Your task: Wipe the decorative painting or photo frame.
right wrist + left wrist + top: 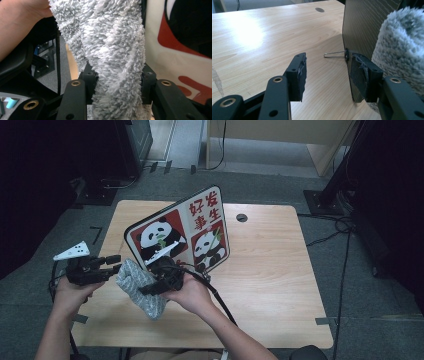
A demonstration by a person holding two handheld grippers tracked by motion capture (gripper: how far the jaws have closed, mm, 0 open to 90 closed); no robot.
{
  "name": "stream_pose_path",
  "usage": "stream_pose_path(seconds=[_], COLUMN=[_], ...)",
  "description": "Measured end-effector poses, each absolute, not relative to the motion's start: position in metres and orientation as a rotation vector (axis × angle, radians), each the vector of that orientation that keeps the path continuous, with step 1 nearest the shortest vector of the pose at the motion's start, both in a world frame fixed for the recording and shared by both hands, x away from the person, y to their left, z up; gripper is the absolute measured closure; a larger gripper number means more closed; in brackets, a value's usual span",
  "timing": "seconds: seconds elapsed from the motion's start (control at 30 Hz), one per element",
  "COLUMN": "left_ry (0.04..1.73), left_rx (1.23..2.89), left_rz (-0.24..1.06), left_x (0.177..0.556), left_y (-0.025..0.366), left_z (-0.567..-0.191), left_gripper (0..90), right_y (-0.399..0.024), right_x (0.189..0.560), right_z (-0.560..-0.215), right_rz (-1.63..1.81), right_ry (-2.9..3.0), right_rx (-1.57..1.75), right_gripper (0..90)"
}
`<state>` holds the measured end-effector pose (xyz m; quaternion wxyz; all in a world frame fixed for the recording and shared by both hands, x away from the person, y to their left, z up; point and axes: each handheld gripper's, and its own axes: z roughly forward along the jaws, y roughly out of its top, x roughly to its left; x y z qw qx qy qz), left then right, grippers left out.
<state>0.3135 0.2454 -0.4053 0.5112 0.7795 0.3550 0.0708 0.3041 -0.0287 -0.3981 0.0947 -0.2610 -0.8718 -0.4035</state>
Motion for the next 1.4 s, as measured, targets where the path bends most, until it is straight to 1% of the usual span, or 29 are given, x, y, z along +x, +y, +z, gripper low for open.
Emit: stream_pose_path(seconds=[0.83, 1.1, 1.23, 1.4], left_ry=[0.841, 0.802, 0.781, 0.762], left_rx=[1.886, 1.893, 1.887, 1.881], left_rz=[0.185, 0.179, 0.172, 0.149], left_x=[0.311, 0.306, 0.304, 0.302], left_y=[0.240, 0.231, 0.227, 0.222], left_z=[-0.397, -0.386, -0.382, -0.378], left_gripper=[48.5, 50.7, 54.7, 56.2], right_y=[-0.036, -0.040, -0.040, -0.041], right_x=[0.299, 0.298, 0.297, 0.296], right_z=[-0.429, -0.445, -0.451, -0.457], right_rz=[-1.134, -1.141, -1.103, -1.086], right_ry=[-2.585, -2.604, -2.601, -2.591], right_rx=[-0.804, -0.786, -0.800, -0.807], right_gripper=[61.8, 62.0, 62.1, 62.2])
